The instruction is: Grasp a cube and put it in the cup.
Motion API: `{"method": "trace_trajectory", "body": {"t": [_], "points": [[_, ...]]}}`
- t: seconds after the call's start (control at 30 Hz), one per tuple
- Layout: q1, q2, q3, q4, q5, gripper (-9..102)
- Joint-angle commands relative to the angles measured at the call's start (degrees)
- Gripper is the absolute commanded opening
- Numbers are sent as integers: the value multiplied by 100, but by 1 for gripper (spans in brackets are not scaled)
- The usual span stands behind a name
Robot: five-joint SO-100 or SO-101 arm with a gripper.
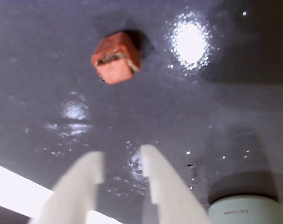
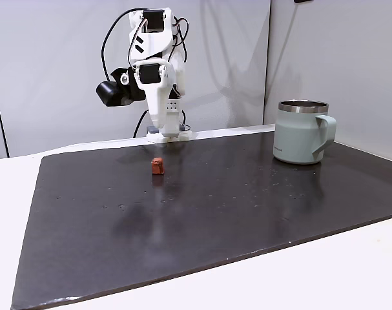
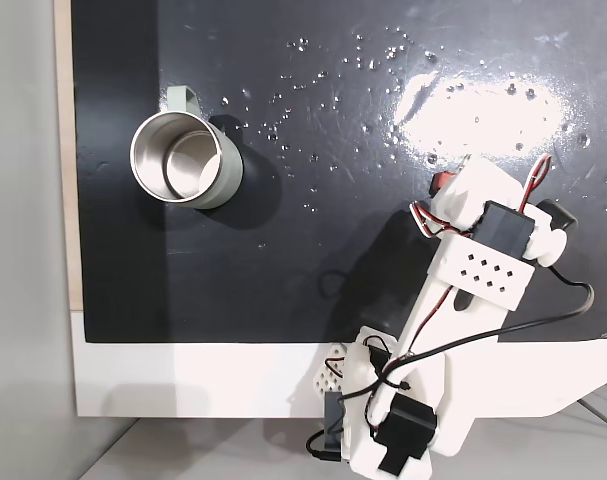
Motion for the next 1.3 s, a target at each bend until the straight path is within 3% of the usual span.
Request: {"method": "trace_trajectory", "body": {"t": [0.0,0.8,1.27], "points": [[35,-18,-334,105,53,20],[88,-1292,-396,-79,53,21],[149,-2153,-1178,79,-62,24]]}}
